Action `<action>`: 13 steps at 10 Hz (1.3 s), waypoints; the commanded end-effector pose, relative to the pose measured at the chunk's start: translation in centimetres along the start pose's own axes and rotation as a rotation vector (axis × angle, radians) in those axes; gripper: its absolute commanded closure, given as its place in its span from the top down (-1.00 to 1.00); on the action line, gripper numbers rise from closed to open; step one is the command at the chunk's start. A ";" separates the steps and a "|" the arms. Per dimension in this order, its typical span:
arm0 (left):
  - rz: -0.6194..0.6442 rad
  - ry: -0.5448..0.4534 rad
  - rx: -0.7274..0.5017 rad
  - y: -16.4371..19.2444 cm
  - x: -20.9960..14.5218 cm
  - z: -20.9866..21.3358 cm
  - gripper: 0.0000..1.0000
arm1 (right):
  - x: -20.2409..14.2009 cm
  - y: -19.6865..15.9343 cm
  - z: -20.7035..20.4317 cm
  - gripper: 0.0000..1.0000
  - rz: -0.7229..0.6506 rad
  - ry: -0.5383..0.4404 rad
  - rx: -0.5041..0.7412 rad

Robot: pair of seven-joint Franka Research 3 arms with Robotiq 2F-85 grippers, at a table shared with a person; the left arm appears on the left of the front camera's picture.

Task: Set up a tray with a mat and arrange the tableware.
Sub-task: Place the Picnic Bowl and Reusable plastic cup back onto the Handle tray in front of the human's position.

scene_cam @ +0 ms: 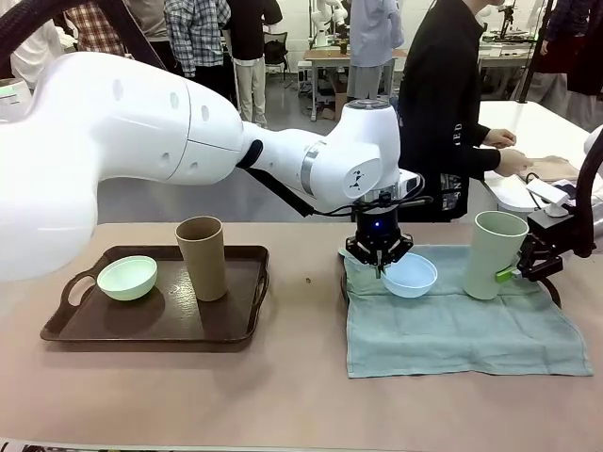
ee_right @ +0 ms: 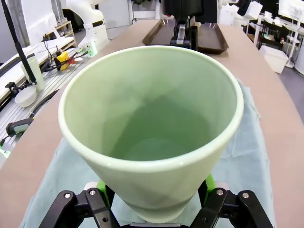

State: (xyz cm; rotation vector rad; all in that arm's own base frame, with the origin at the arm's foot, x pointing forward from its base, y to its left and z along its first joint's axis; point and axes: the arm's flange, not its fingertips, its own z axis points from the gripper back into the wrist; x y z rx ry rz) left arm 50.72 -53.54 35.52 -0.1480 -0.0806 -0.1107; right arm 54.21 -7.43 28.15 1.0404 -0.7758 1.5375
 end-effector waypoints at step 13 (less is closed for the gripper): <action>-0.024 0.072 -0.029 0.3 -0.3 0.8 0.10 | 3.3 2.3 3.8 1.00 -0.099 0.150 -0.092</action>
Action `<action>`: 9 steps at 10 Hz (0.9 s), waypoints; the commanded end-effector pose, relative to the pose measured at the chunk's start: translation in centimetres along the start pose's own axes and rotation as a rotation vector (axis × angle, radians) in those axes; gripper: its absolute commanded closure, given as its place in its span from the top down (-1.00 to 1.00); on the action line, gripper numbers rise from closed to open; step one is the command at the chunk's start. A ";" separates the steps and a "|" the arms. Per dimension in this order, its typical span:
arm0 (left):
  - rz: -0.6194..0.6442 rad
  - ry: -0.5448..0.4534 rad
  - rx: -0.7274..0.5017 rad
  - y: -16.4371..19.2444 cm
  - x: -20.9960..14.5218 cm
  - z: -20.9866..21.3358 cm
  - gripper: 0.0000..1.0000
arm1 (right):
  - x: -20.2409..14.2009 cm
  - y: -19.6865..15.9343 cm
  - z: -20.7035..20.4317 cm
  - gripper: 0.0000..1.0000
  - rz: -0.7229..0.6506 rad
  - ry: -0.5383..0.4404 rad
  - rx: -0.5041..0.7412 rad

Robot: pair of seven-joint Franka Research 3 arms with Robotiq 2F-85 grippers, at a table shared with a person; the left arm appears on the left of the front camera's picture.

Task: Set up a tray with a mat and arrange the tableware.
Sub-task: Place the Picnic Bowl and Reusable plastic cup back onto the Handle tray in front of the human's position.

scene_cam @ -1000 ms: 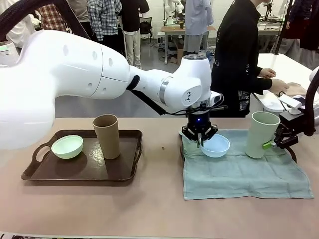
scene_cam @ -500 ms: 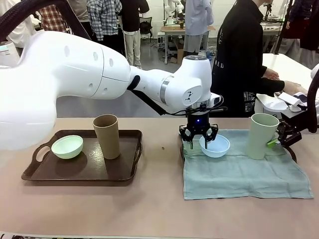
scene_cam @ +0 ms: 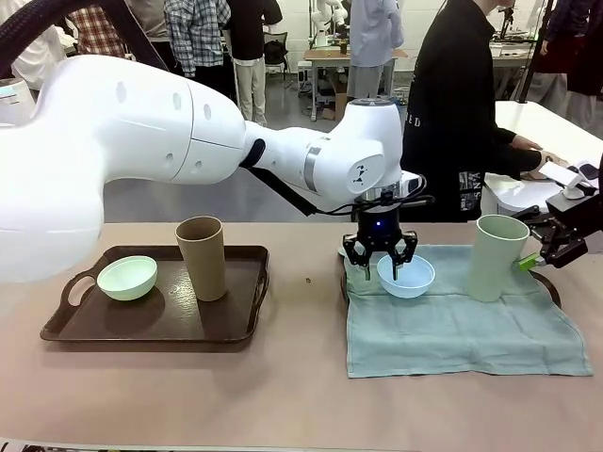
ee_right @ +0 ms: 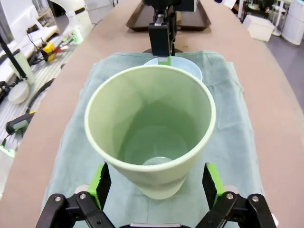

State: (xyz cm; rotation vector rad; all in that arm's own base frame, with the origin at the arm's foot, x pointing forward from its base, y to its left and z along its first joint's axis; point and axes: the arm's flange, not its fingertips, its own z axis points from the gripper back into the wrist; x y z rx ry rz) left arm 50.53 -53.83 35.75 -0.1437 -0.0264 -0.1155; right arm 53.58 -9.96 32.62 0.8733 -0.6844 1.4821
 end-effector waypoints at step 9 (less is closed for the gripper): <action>-0.134 -0.084 0.209 1.7 -8.5 13.8 0.10 | 11.6 7.7 3.3 1.00 -0.408 0.231 -0.221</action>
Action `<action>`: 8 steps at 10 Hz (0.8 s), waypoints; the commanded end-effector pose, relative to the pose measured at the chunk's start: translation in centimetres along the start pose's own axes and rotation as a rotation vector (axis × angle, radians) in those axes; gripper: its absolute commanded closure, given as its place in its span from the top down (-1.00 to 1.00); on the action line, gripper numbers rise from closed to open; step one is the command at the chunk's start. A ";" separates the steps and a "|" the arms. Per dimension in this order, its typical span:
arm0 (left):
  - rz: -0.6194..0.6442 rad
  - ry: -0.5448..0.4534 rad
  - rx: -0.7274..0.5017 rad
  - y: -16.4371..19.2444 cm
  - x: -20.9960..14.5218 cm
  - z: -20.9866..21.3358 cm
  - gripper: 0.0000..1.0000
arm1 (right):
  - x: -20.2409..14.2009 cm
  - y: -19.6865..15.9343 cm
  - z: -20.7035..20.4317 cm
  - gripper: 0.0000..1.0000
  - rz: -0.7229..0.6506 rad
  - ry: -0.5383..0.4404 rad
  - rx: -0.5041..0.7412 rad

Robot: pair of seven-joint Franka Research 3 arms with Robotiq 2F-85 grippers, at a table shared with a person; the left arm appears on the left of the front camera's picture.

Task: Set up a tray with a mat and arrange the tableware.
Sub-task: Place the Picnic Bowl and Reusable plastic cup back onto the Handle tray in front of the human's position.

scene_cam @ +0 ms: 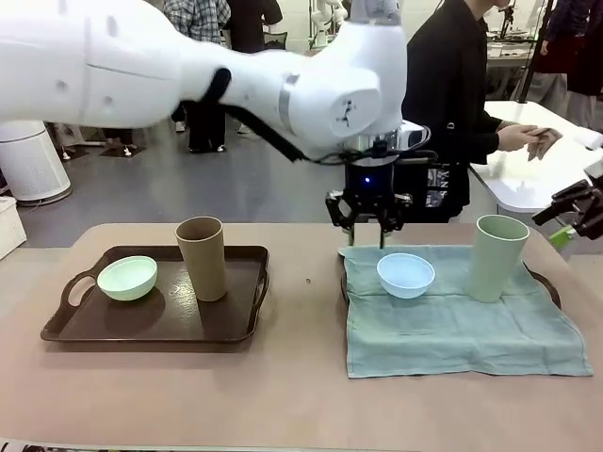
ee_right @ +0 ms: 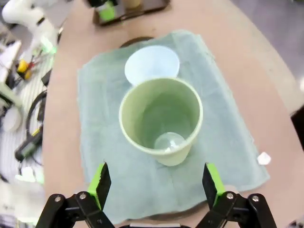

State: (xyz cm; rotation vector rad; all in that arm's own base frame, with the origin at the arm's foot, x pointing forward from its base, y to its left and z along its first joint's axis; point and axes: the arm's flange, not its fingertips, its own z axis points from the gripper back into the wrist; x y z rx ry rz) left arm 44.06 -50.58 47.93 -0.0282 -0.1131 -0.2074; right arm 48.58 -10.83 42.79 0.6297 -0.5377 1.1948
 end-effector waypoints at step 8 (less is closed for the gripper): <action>0.145 -0.155 0.264 6.8 -10.0 16.1 0.10 | 18.0 15.6 3.1 1.00 -0.508 0.564 -0.417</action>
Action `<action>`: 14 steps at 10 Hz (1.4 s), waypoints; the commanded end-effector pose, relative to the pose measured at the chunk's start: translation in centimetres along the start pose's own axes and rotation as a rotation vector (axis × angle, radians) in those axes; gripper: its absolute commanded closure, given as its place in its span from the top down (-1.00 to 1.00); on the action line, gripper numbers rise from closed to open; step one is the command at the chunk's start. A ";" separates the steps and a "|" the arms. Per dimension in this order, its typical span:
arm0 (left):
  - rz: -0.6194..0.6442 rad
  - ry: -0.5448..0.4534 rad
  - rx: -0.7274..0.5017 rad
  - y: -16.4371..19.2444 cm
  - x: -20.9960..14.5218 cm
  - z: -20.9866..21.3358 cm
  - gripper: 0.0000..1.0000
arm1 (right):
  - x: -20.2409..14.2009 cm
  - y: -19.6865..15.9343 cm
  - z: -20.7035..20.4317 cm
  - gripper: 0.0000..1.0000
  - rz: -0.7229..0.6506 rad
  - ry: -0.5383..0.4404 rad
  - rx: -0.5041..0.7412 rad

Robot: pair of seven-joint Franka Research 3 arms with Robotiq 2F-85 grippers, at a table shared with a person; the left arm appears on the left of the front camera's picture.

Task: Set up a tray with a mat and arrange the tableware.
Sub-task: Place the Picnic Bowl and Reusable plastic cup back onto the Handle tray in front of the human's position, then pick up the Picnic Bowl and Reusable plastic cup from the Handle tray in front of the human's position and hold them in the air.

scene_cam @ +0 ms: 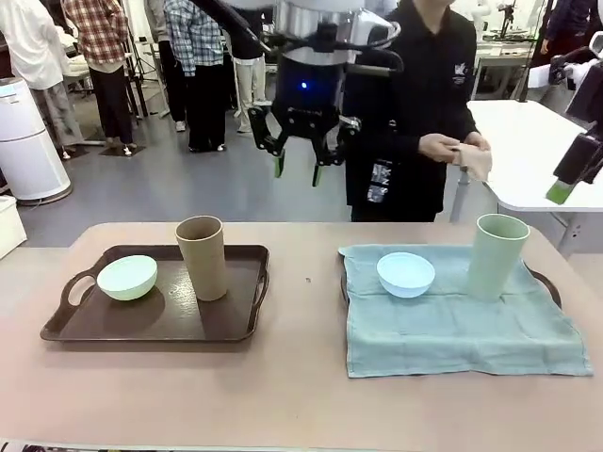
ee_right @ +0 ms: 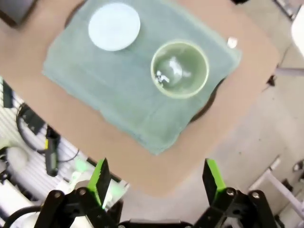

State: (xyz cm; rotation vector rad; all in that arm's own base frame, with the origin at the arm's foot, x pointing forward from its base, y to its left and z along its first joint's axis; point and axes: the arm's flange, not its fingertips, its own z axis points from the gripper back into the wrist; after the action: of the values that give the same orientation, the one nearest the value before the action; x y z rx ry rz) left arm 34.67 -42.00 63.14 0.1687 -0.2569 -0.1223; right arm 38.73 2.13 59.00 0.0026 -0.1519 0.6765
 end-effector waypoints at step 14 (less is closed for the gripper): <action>-0.031 0.013 -0.014 -1.2 0.7 -1.3 0.27 | 0.6 -1.2 -1.3 1.00 0.012 -0.039 0.039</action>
State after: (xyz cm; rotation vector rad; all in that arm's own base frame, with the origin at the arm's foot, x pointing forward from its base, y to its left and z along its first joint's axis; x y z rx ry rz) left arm 35.59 -43.09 61.86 0.1602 -0.2403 -0.1538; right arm 40.10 1.65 57.82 0.0529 -0.1759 0.6915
